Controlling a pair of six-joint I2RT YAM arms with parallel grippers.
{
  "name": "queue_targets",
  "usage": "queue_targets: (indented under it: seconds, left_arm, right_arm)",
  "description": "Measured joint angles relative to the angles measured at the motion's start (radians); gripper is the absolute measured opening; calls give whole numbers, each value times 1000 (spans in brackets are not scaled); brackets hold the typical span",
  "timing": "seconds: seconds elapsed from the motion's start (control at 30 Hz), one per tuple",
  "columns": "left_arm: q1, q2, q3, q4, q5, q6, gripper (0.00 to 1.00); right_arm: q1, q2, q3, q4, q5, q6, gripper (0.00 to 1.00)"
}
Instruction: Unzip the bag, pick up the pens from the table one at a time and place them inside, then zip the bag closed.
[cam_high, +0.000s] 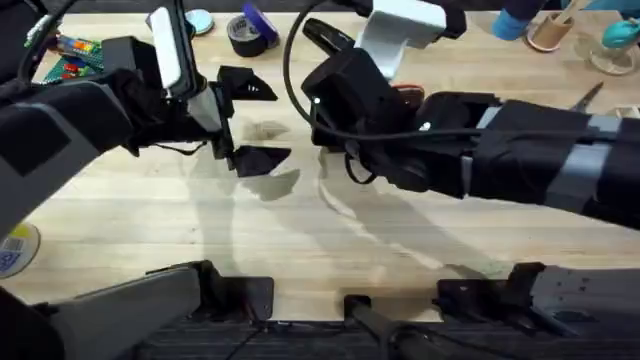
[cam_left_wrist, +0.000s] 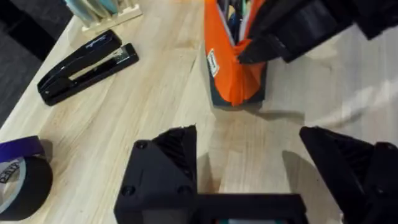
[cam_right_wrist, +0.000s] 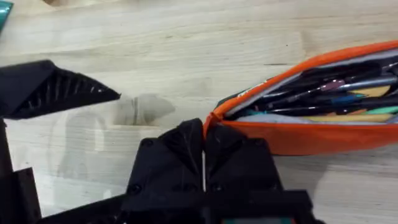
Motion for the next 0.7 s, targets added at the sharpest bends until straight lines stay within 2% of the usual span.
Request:
queue_targets:
  seconds: [0.2, 0.7]
  left_arm:
    - [-40, 66, 0, 79, 18, -79, 995]
    - [-181, 255, 0, 406, 52, -375, 996]
  right_arm:
    - [0, 0, 0, 2, 0, -2, 31]
    - [0, 0, 0, 3, 0, -3, 31]
